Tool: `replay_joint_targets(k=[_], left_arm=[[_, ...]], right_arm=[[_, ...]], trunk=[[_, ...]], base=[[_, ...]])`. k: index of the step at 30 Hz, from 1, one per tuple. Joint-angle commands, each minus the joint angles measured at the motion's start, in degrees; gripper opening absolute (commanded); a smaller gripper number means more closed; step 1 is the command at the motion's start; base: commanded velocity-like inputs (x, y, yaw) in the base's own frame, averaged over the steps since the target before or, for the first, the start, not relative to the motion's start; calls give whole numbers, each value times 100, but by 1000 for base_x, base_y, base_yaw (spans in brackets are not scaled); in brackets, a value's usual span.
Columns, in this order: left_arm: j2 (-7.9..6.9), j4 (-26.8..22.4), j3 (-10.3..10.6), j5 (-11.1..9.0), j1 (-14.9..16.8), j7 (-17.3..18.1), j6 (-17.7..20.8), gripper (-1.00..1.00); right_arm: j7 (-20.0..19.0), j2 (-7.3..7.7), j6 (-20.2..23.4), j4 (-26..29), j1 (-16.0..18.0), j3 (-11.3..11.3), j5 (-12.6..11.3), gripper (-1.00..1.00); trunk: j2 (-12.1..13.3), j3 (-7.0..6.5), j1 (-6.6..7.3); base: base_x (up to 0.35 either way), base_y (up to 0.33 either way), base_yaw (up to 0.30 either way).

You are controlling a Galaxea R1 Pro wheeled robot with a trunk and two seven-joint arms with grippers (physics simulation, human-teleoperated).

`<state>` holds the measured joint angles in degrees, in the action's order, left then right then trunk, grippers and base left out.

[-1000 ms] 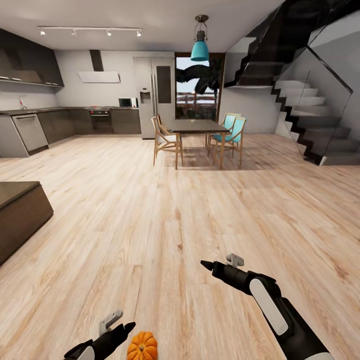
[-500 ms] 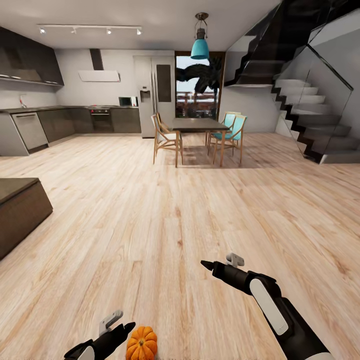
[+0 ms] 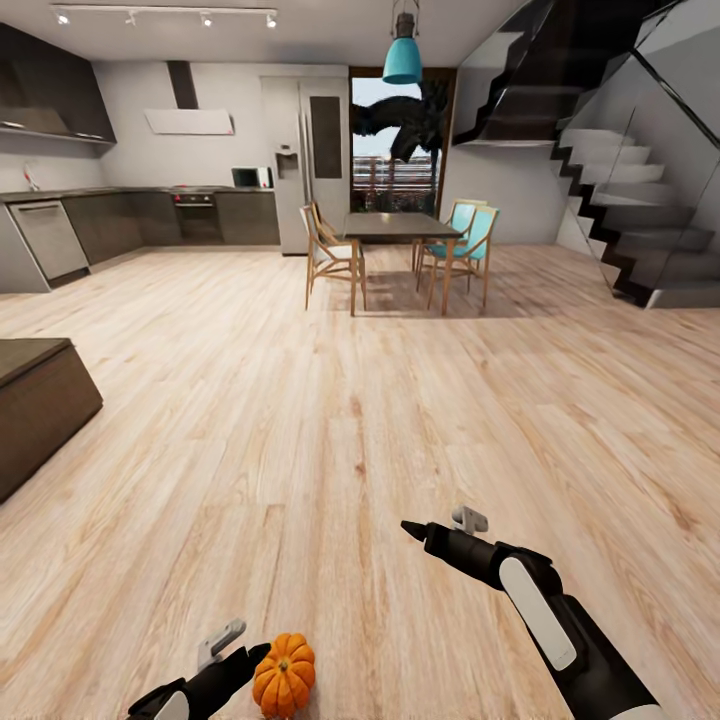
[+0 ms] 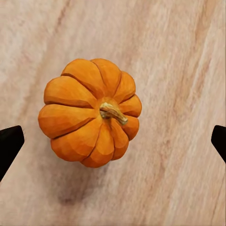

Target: Place each of the two pumpkins and all three candles from the living room inside a cabinet in the living room (use any cabinet), then make sure every cabinet is closed, and position the cauldron so it is next to a table in the living room.

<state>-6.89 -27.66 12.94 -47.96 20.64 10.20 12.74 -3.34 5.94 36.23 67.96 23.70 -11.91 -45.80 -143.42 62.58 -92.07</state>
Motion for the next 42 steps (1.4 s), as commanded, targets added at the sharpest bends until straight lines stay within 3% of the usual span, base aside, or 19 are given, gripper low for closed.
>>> replay_joint_targets(k=[1,6,13,38,42], left_arm=[[-11,-21,21,-41,8,6,17,100],[-214,-82,-1,-64,162,14,85,100],[-476,-158,-14,-534,608,8,369,100],[-454,-625,-29,-593,652,-62,395,100],[-454,-638,-28,-592,652,-62,395,100]], right_arm=[[-16,4,20,29,3,-4,10,100],[-14,4,35,354,3,-10,7,100],[-10,3,262,532,3,-5,8,100],[-16,4,336,585,3,-4,1,100],[-16,11,596,1004,3,-12,-78,100]], trunk=[[-4,28,-1],[-10,139,-14],[-20,294,-32],[-53,847,-96],[-59,936,-107]], base=[[0,0,0],[0,0,0],[0,0,0],[0,0,0],[0,0,0]])
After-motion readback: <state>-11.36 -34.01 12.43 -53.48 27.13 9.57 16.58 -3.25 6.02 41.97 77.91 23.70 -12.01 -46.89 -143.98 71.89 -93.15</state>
